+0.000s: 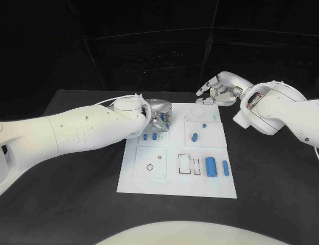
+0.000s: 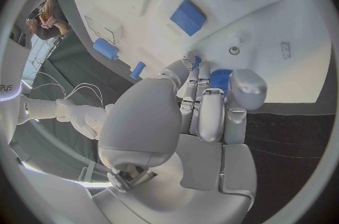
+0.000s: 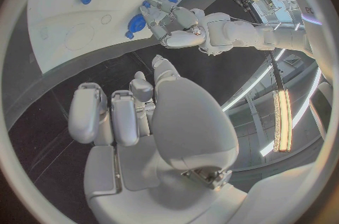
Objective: Assemble the parts on the task board
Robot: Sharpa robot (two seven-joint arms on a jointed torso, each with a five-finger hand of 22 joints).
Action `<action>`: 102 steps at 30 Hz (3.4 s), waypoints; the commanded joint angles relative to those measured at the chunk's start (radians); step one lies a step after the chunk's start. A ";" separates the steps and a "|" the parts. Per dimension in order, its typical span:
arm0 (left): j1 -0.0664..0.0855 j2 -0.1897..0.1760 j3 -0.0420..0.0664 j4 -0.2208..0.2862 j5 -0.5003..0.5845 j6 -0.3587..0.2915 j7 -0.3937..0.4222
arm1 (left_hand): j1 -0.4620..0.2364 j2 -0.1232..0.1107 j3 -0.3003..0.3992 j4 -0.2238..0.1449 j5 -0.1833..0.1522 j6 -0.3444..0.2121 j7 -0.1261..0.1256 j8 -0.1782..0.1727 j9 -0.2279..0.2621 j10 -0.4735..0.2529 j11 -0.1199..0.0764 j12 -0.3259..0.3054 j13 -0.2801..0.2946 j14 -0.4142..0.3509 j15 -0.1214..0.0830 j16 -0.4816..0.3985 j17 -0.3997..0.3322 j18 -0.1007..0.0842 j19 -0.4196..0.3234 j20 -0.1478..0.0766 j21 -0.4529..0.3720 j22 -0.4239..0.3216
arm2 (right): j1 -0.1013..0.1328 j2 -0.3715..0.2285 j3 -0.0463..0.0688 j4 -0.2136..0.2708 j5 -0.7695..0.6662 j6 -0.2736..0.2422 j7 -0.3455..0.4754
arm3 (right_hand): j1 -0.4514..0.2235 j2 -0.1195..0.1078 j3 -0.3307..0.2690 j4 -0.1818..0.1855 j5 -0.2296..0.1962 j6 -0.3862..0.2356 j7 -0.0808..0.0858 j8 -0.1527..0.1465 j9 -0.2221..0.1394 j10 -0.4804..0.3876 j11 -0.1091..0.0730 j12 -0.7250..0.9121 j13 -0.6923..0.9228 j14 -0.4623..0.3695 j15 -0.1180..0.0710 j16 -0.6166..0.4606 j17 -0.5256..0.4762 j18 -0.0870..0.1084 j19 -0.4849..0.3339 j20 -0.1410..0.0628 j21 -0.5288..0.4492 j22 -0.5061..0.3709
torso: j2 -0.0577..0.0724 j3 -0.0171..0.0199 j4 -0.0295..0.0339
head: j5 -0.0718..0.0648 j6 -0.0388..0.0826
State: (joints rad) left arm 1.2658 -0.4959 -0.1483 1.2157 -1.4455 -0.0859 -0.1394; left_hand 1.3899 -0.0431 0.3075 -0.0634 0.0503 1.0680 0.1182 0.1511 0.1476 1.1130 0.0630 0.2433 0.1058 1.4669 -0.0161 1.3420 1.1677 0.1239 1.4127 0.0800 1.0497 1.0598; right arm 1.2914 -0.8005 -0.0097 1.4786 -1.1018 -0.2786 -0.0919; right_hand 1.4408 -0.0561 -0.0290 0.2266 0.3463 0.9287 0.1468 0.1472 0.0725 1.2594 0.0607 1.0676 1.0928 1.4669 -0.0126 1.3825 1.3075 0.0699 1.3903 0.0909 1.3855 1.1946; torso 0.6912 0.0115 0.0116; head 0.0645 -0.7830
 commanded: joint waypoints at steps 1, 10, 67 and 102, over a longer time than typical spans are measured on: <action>-0.004 0.001 -0.002 -0.003 -0.005 0.012 0.000 | 0.006 0.015 0.031 -0.007 -0.002 0.019 0.000 0.003 -0.002 0.025 -0.005 -0.015 -0.005 0.020 -0.008 0.006 -0.004 -0.009 0.009 -0.004 0.008 0.009 | 0.002 0.001 0.001 0.000 -0.002 0.005 0.010 | 0.005 0.008 -0.002 0.002 0.002 -0.007 0.001 0.006 -0.001 -0.005 -0.003 -0.004 -0.001 0.047 -0.007 -0.004 0.002 0.007 -0.005 -0.003 -0.003 -0.002 | 0.000 0.0000 -0.0001 | -0.001 0.001; -0.006 -0.005 -0.002 -0.001 -0.005 -0.072 0.019 | 0.005 0.007 0.113 -0.043 -0.001 0.039 0.005 -0.010 -0.010 0.061 -0.004 -0.053 -0.018 0.022 -0.009 0.008 -0.011 -0.015 0.015 -0.006 0.034 0.036 | 0.002 0.003 0.001 0.000 -0.002 0.005 0.011 | 0.006 0.009 -0.002 0.002 0.005 -0.007 0.001 0.007 0.000 -0.005 -0.003 -0.004 -0.001 0.046 -0.007 -0.004 0.001 0.007 -0.005 -0.003 -0.003 -0.001 | 0.000 -0.0005 0.0003 | -0.004 0.001; -0.008 -0.182 0.027 0.103 0.073 -0.017 0.018 | -0.055 -0.030 0.177 -0.054 -0.001 0.055 0.009 -0.031 -0.020 0.087 0.001 -0.103 -0.026 0.021 -0.004 0.005 -0.031 -0.022 0.023 -0.002 0.068 0.074 | 0.001 -0.008 0.001 0.001 -0.002 0.006 0.011 | 0.006 0.009 -0.002 0.003 0.007 -0.007 0.001 0.007 0.000 -0.005 -0.003 -0.004 -0.001 0.046 -0.007 -0.005 0.001 0.007 -0.005 -0.003 -0.003 -0.001 | 0.000 -0.0004 -0.0003 | 0.001 0.000; -0.008 -0.165 0.026 0.098 0.080 0.002 0.017 | -0.060 -0.033 0.180 -0.054 -0.002 0.064 0.007 -0.030 -0.019 0.099 -0.002 -0.106 -0.025 0.019 -0.006 0.002 -0.036 -0.025 0.025 -0.002 0.082 0.088 | 0.001 -0.006 0.001 0.000 -0.002 0.007 0.011 | 0.007 0.009 -0.003 0.004 0.012 -0.007 0.001 0.008 -0.001 -0.005 -0.003 -0.004 -0.001 0.047 -0.007 -0.005 0.001 0.007 -0.004 -0.003 -0.003 -0.001 | 0.000 0.0003 -0.0004 | 0.000 -0.004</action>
State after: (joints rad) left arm 1.2570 -0.6620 -0.1219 1.3123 -1.3715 -0.1024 -0.1180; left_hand 1.3419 -0.0766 0.4804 -0.1187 0.0464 1.1261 0.1233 0.1235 0.1275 1.2048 0.0620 0.1427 0.0808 1.4634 -0.0194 1.3469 1.1322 0.1158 1.4315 0.0752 1.1273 1.1472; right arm 1.2908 -0.8071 -0.0097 1.4775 -1.1019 -0.2762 -0.0881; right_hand 1.4446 -0.0523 -0.0290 0.2266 0.3549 0.9287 0.1468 0.1507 0.0725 1.2594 0.0607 1.0677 1.0929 1.4669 -0.0126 1.3825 1.3073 0.0699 1.3903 0.0909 1.3855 1.1946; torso 0.6913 0.0115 0.0115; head 0.0641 -0.7864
